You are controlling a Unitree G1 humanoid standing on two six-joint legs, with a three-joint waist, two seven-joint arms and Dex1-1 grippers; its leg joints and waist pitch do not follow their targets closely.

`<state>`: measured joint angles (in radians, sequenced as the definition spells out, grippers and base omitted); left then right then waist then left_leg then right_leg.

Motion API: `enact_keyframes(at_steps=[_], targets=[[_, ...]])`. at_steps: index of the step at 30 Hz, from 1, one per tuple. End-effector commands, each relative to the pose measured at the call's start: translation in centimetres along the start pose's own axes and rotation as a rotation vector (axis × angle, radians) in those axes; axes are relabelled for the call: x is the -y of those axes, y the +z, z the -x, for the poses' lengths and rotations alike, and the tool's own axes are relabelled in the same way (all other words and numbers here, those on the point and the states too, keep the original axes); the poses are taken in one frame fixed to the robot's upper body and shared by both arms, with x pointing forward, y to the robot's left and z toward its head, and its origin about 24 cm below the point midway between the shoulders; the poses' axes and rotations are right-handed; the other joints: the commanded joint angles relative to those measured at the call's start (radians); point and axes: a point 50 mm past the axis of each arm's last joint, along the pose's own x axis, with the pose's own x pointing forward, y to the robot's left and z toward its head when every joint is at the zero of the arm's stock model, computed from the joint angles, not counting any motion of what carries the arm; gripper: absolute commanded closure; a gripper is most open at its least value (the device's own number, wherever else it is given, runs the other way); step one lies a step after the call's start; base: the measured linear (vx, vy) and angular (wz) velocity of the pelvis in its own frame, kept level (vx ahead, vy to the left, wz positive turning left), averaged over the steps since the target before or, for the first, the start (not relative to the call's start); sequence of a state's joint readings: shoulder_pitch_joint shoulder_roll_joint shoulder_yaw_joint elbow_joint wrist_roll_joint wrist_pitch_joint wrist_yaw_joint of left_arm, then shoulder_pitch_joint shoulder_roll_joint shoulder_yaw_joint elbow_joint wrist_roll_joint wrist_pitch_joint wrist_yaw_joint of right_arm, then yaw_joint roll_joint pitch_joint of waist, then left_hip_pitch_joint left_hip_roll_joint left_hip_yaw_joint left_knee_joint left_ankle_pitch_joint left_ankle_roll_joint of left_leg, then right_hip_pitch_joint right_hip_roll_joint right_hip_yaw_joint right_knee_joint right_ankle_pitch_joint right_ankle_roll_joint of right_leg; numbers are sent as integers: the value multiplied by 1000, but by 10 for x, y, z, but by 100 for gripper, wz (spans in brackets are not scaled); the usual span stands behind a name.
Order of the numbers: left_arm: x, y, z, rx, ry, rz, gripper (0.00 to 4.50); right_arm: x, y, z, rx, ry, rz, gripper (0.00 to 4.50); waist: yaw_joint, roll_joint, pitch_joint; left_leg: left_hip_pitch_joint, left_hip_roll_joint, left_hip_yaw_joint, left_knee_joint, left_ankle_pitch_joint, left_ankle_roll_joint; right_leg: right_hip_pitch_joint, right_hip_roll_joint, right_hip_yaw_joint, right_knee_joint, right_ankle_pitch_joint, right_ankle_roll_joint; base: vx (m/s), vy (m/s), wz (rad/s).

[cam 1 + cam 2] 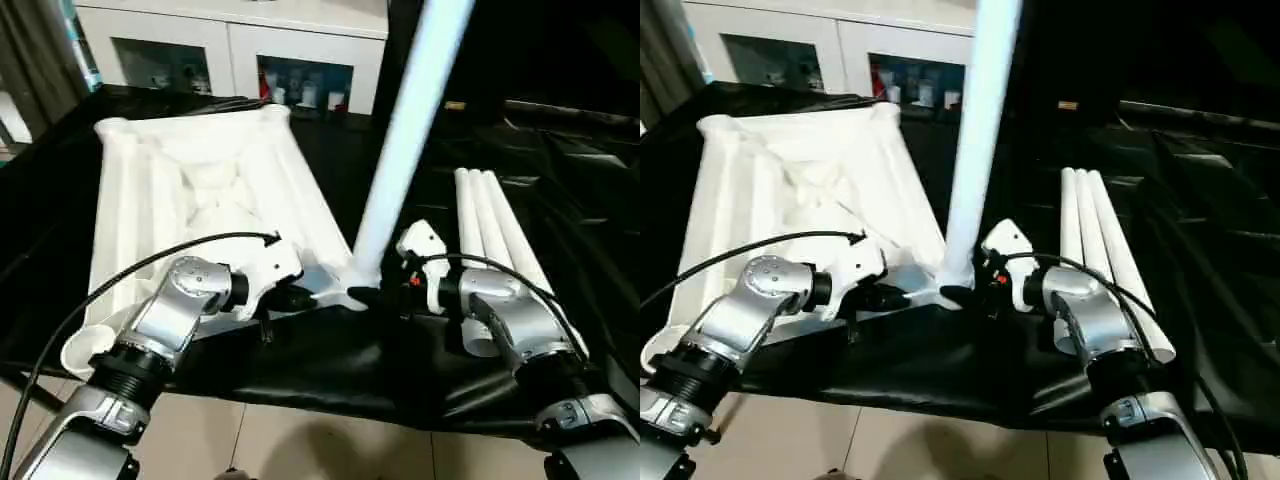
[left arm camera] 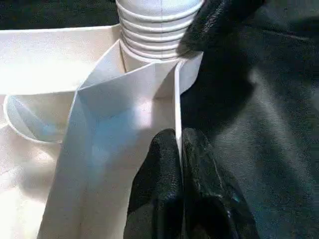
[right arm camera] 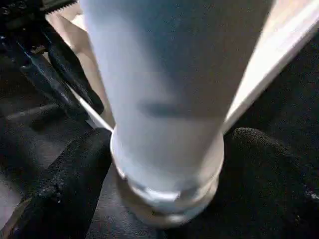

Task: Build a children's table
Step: Rotate leg to tighten

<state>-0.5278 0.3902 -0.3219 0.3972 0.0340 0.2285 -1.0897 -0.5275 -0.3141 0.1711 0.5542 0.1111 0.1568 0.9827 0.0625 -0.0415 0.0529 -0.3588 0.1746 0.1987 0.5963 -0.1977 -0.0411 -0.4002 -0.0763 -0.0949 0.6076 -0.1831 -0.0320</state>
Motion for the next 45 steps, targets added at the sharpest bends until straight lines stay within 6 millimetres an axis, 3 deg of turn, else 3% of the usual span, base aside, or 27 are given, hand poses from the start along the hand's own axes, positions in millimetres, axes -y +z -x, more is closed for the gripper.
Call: enact_keyframes(at_steps=[1, 4, 5, 16, 19, 22, 23, 24, 27, 31, 35, 38, 40, 42, 43, 45], targets=[[11, 5, -9, 52, -77, -12, 450, -2, 1, 0, 7, 18, 18, 38, -2, 3, -58, 11, 71, -32, -73, -191, 30, 47, -92, 70, -79, -258, -200, 0, 0, 0], [12, 4, -10, 50, -83, -9, 450, -2, -1, -1, -2, 27, 15, 38, -2, 1, -57, 11, 70, -32, -73, -193, 28, 47, -92, 70, -82, -278, -193, 0, 0, 0], [12, 4, -10, 49, -82, -8, 450, -2, -1, -1, -3, 27, 14, 71, -2, -1, -57, 12, 70, -32, -73, -194, 28, 46, -91, 70, -82, -283, -190, 0, 0, 0], [11, 3, -8, 44, -78, 1, 450, -3, -4, -2, -3, 31, -4, 145, -2, 0, -59, 8, 69, -32, -72, -175, 33, 49, -90, 70, -78, -258, -192, 0, 0, 0], [6, 0, -12, 23, -6, 51, 450, 1, -12, -6, -15, -77, -46, 166, -4, 1, -57, 9, 70, -32, -73, -180, 28, 47, -91, 70, -79, -268, -193, 0, 0, 0], [2, 0, -17, 16, 58, 89, 450, 6, -20, -10, -25, -214, -101, 171, -11, -1, -50, 15, 66, -34, -74, -227, 7, 41, -93, 69, -94, -387, -166, 0, 0, 0], [-6, 1, -26, -2, 175, 140, 450, 10, -29, -18, -38, -381, -200, 172, -14, -3, -53, 14, 65, -36, -74, -237, -3, 44, -93, 67, -95, -417, -155, 0, 0, 0], [-7, 1, -27, -3, 184, 144, 450, 10, -29, -19, -38, -395, -209, 174, -19, -1, -49, 20, 65, -36, -76, -253, -11, 36, -91, 67, -101, -447, -146, 0, 0, 0], [-14, 6, -42, -23, 311, 213, 450, 12, -37, -30, -54, -585, -332, 175, -27, -2, -51, 21, 60, -40, -74, -284, -17, 35, -93, 62, -111, -510, -121, 0, 0, 0], [-14, 19, -61, -19, 371, 240, 450, 5, -31, -54, -30, -707, -437, 175, -32, 2, -49, 25, 60, -43, -76, -318, -13, 29, -92, 59, -119, -546, -97, 0, 0, 0], [-12, 25, -66, -13, 359, 204, 450, -4, -16, -71, 9, -649, -354, 175, -34, 2, -52, 20, 66, -46, -84, -329, -14, 34, -94, 58, -116, -480, -103, 0, 0, 0], [-12, 21, -61, -21, 348, 173, 450, -6, -5, -74, 55, -576, -290, 103, -33, 0, -52, 19, 66, -43, -84, -321, -7, 35, -97, 62, -113, -448, -120, 0, 0, 0], [-12, 19, -58, -22, 338, 161, 450, -5, 0, -72, 83, -555, -278, 100, -32, -7, -50, 14, 64, -41, -82, -314, 4, 37, -99, 63, -114, -461, -119, 0, 0, 0], [-12, 17, -55, -20, 329, 155, 450, -3, 3, -70, 105, -540, -281, 72, -32, -5, -50, 13, 63, -42, -82, -303, 11, 39, -101, 62, -117, -494, -109, 0, 0, 0], [-13, 13, -47, -19, 308, 144, 450, -1, 6, -64, 122, -485, -268, 72, -31, -13, -51, 13, 63, -42, -82, -298, 15, 39, -101, 63, -118, -502, -101, 0, 0, 0], [-13, 9, -41, -18, 284, 116, 450, 1, 7, -56, 127, -428, -242, 56, -26, -12, -52, 6, 64, -41, -83, -258, 36, 45, -101, 65, -115, -483, -92, 0, 0, 0]])
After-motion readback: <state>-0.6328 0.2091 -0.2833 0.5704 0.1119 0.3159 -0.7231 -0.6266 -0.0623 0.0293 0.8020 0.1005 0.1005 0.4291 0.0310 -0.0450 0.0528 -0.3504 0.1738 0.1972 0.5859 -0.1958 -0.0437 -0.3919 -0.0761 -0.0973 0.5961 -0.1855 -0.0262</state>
